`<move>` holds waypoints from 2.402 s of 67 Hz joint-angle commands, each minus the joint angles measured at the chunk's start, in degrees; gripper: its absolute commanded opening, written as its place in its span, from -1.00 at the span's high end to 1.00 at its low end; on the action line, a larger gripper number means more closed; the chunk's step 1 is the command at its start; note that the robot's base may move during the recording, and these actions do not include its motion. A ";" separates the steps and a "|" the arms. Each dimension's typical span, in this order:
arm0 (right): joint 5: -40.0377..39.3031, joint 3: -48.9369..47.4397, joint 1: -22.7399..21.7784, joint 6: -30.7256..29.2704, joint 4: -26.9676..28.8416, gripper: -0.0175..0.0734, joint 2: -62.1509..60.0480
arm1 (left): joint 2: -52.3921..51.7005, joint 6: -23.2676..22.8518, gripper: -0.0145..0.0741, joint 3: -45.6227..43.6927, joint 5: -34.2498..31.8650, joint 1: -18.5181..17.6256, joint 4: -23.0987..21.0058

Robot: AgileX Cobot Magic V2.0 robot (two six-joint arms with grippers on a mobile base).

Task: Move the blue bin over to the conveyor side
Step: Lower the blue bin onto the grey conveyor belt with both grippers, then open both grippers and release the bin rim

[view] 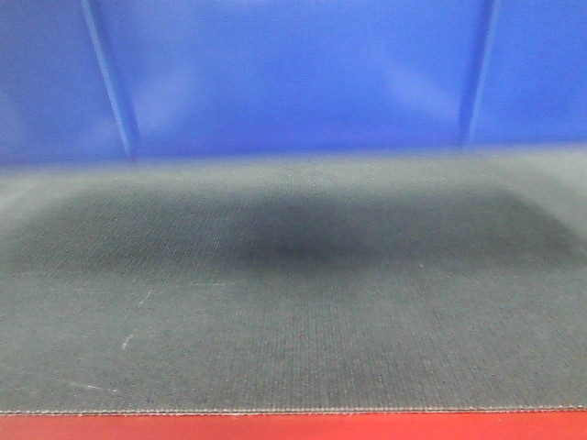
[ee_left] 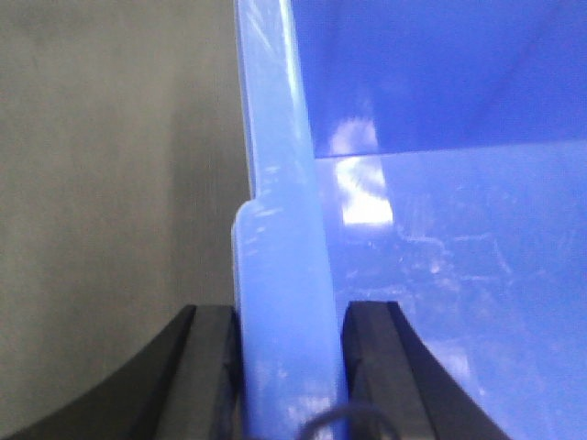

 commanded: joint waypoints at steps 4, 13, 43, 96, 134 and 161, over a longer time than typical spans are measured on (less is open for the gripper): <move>-4.96 -1.31 0.03 -0.73 0.67 0.77 3.87 | 3.25 0.64 0.65 -1.23 -4.63 -0.21 -1.24; -4.96 -1.31 0.03 -0.73 0.67 0.77 7.93 | 7.15 0.64 0.65 -1.23 -4.35 -0.21 -1.24; -5.30 -1.31 0.03 -1.25 -0.05 -0.64 10.66 | 10.46 0.64 -0.54 -2.55 -1.99 -0.09 -1.19; -8.28 13.93 0.03 -1.36 -2.18 0.80 -20.68 | -22.05 0.64 0.42 12.73 -6.61 -0.09 2.43; -40.04 67.06 0.03 -1.65 -5.52 0.81 -59.81 | -59.43 0.64 0.73 60.95 -35.45 -0.09 2.70; -44.51 69.60 0.03 -1.65 -5.52 0.81 -75.16 | -72.73 0.64 0.73 67.64 -39.58 -0.09 2.70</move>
